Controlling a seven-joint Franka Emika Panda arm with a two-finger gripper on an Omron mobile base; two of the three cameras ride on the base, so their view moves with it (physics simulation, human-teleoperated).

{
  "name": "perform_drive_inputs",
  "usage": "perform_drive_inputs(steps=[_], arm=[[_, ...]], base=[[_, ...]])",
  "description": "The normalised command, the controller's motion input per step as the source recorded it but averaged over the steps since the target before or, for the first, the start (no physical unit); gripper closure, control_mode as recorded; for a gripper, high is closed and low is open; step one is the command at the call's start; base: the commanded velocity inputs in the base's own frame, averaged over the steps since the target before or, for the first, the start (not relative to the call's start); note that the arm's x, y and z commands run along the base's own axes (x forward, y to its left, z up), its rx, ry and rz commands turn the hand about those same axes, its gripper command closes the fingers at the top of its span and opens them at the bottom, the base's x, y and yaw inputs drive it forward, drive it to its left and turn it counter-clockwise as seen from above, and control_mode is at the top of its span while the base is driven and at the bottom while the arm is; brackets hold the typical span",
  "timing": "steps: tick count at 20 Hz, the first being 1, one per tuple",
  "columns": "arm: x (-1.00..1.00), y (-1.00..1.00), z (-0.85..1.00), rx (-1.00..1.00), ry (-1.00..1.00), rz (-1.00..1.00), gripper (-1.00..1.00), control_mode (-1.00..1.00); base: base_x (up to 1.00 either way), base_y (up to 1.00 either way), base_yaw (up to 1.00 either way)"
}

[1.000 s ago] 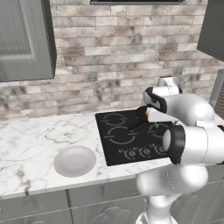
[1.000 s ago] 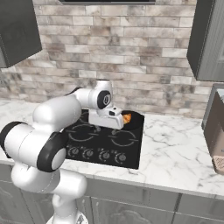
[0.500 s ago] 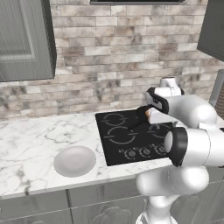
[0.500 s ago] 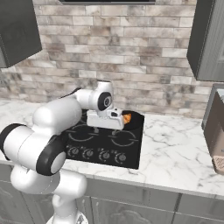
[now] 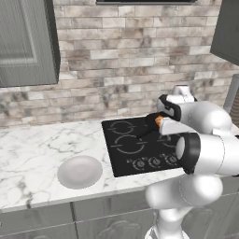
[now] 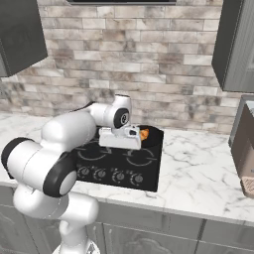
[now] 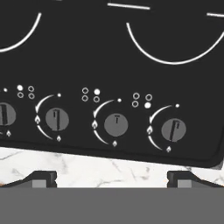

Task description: Pick the croissant and place it on the pan. Then turn on the stove to warm the croissant.

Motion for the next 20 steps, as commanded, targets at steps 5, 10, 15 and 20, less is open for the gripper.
perform_drive_inputs(steps=[5,10,15,20], arm=[[0.05,0.02,-0.22,0.00,0.02,0.05,-1.00,-1.00],[0.01,0.01,-0.18,0.00,0.02,0.02,-1.00,-1.00],[0.00,0.00,-0.16,0.00,0.00,0.01,-1.00,-1.00],[0.01,0.00,-0.19,0.00,0.00,0.00,-1.00,-1.00]], base=[[0.00,0.00,0.00],[0.00,0.00,0.00],[0.00,0.00,0.00],[0.00,0.00,0.00]])
